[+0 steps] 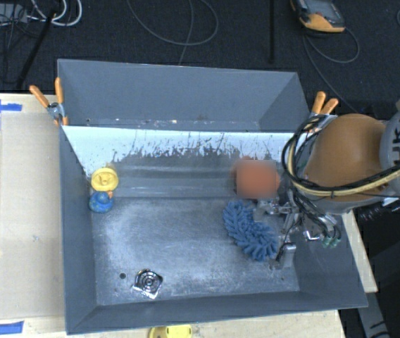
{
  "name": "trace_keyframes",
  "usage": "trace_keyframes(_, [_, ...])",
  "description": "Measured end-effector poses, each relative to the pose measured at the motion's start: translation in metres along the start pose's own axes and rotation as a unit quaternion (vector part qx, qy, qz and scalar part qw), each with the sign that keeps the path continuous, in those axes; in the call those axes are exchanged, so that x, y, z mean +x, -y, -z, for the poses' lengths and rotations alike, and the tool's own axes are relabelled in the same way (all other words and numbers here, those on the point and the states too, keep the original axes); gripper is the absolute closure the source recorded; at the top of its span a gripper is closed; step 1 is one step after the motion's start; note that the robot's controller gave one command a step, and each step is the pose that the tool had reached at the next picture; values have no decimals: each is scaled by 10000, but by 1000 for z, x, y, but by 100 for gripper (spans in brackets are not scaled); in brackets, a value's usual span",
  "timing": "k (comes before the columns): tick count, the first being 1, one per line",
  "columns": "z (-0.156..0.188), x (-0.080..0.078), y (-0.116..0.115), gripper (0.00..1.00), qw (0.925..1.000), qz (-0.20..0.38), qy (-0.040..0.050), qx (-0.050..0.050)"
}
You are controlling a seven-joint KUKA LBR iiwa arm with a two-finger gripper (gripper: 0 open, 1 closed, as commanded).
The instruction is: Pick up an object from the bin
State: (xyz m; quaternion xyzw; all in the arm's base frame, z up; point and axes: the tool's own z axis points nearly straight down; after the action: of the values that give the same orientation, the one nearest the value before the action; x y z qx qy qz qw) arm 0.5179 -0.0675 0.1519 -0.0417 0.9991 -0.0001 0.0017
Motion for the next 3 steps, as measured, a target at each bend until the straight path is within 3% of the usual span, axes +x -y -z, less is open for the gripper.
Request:
trace_keyframes(1, [-43, -14, 17, 0, 9999, -136, -1, 6])
trace_keyframes(2, [-79, -10, -12, 100, 9999, -120, 26, 2])
trace_keyframes(3, [-79, -10, -12, 100, 9999, -120, 26, 2])
